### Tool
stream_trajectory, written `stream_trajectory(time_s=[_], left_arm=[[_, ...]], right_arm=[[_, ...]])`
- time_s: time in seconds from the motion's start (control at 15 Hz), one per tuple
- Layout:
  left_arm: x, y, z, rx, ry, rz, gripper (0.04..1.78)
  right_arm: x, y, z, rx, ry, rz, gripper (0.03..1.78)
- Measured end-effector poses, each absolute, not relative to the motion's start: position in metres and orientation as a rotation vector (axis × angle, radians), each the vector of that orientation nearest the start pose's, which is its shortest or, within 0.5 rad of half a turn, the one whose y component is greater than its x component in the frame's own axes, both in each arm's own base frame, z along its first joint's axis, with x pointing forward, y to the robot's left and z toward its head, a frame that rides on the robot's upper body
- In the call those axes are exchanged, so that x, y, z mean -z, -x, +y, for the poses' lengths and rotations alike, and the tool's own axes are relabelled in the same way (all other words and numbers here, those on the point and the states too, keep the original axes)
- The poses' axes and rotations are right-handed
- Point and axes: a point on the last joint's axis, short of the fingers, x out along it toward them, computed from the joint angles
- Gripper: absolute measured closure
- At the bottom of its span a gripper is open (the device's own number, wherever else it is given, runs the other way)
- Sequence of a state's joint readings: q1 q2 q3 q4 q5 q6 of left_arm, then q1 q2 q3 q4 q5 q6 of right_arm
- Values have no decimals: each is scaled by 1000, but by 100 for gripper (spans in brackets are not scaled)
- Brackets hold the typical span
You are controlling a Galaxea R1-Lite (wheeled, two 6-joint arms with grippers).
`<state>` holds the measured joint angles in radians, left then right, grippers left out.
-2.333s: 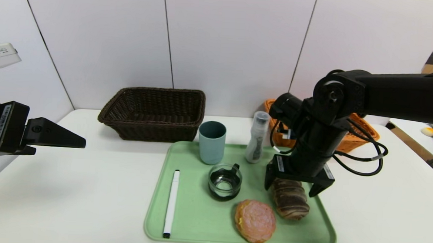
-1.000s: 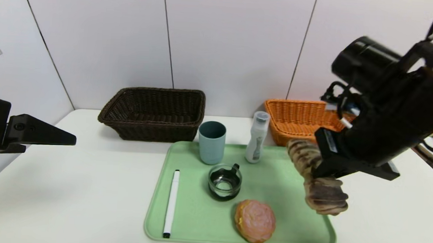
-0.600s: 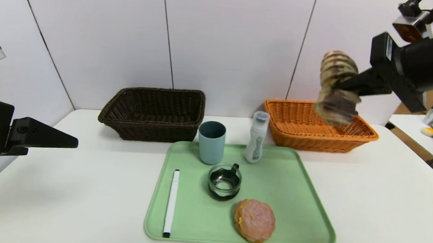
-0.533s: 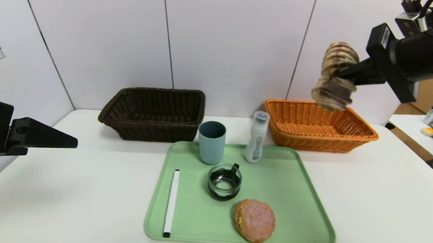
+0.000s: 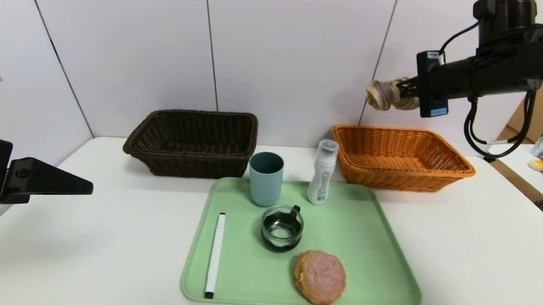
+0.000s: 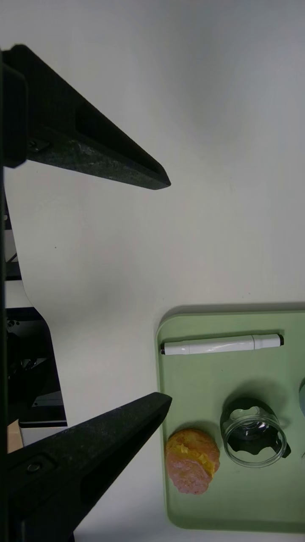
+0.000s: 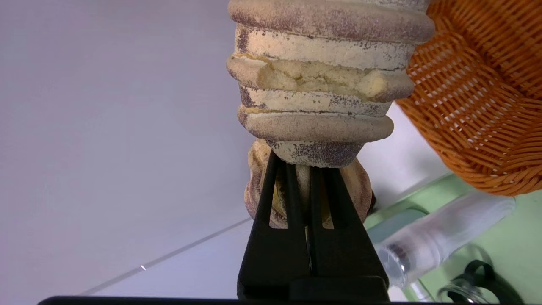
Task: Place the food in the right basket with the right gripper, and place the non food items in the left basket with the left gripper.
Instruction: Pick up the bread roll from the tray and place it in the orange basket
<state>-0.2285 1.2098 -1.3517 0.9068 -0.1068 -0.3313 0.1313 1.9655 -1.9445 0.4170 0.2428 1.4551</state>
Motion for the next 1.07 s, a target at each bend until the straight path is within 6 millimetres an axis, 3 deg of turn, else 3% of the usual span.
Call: stream_trajectory(time_s=[0.27, 0.6, 0.87, 1.07], left_arm=[[-307, -126, -32, 189, 263, 818, 13], [-305, -130, -33, 190, 263, 830, 13], [-304, -130, -33, 185, 263, 835, 13], [-304, -130, -33, 184, 263, 839, 13]], right_arm=[[-271, -399, 41, 182, -1478, 705, 174], [-248, -414, 23, 264, -1490, 719, 174], [-228, -428, 21, 286, -1481, 738, 111], [-219, -434, 22, 297, -1476, 751, 79]])
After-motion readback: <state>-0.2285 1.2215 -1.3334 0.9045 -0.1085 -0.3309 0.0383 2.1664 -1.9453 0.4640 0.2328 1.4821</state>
